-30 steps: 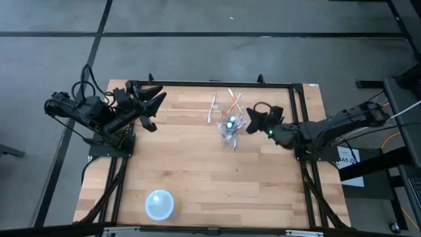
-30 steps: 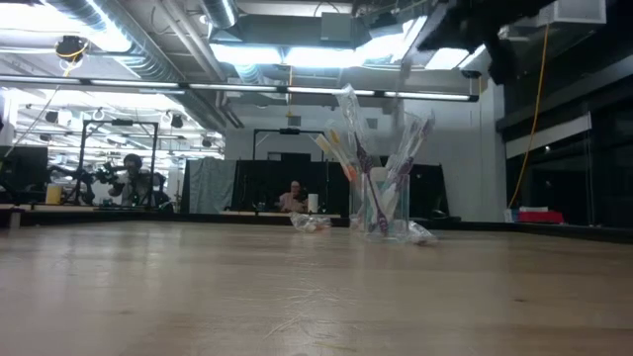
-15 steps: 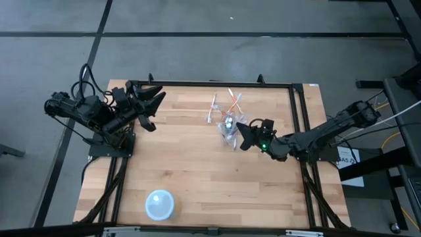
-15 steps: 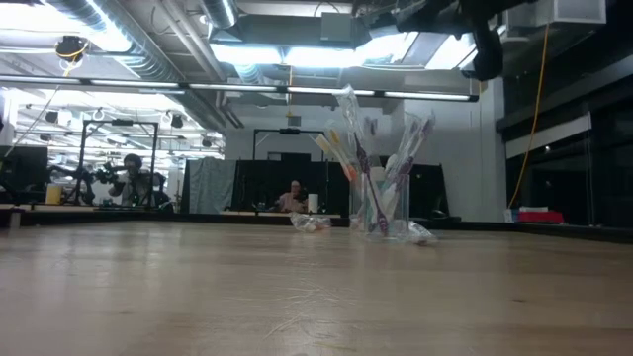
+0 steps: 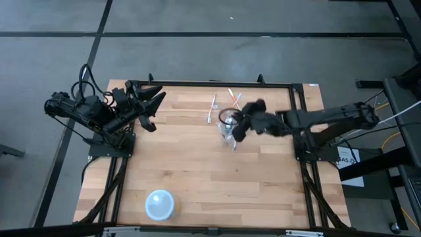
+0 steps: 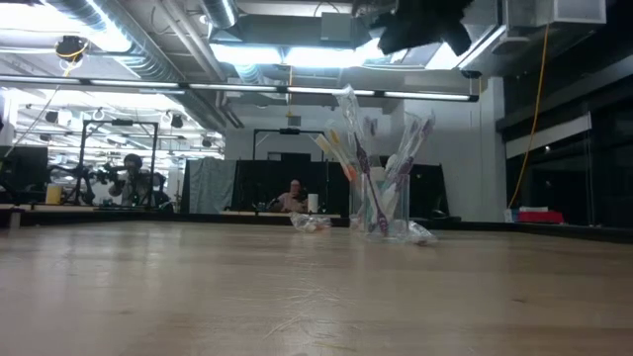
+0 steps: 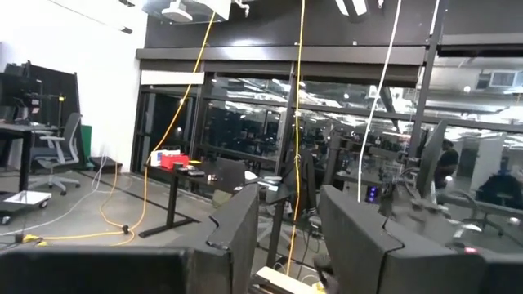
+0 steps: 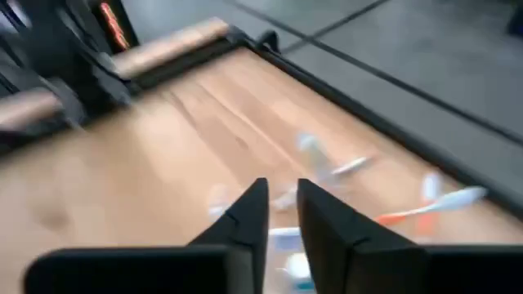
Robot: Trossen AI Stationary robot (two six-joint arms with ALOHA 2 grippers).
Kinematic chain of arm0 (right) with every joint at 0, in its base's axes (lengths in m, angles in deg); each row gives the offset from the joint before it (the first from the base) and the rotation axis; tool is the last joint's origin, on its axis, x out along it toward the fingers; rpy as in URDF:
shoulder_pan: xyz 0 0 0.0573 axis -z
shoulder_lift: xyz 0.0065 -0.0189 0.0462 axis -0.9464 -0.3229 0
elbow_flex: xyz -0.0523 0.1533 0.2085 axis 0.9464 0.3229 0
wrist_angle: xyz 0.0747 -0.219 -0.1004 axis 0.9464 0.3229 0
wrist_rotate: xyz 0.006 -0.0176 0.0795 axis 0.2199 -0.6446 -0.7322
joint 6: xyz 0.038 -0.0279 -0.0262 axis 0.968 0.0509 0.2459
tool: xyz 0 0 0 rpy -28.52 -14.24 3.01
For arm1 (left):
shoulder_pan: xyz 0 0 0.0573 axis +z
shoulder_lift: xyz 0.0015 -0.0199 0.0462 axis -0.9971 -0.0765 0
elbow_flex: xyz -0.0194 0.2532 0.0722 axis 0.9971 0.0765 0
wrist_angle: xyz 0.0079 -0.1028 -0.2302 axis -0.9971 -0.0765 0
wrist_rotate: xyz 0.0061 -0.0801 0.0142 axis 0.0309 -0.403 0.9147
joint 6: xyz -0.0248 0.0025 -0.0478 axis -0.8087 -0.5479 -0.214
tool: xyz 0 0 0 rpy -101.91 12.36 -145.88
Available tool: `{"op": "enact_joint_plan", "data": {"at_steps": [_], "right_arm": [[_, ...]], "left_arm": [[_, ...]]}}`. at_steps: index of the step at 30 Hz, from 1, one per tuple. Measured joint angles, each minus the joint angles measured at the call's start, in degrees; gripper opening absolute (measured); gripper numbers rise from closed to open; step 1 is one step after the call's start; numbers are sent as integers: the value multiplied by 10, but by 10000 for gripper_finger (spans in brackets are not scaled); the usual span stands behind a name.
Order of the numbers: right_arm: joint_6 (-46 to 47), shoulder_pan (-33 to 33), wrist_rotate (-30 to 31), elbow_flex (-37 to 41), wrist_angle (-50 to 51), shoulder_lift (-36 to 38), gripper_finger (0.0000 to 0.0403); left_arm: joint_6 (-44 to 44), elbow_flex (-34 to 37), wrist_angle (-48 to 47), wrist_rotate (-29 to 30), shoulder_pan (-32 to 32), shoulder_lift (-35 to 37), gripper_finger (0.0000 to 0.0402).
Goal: Pick & Place toothbrushing station
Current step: Put the purple toothbrush into the transparent organizer
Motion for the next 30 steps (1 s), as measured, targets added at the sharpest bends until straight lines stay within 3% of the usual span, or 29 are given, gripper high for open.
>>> {"op": "enact_joint_plan", "data": {"at_steps": [3, 7, 13, 20, 30], "right_arm": [[-66, 37, -29, -50, 49, -15, 99], [-142, 82, -115, -71, 60, -43, 148], [-172, 106, -228, -70, 156, -91, 210], [-266, 107, -239, -70, 160, -105, 217], [-325, 141, -239, -70, 156, -145, 217]], "left_arm": [[7, 0, 0, -9, 0, 0, 127], [10, 0, 0, -9, 0, 0, 127], [31, 0, 0, -6, -17, 2, 127], [67, 0, -5, 55, -48, 2, 127], [77, 0, -5, 81, -61, 2, 127]]}}
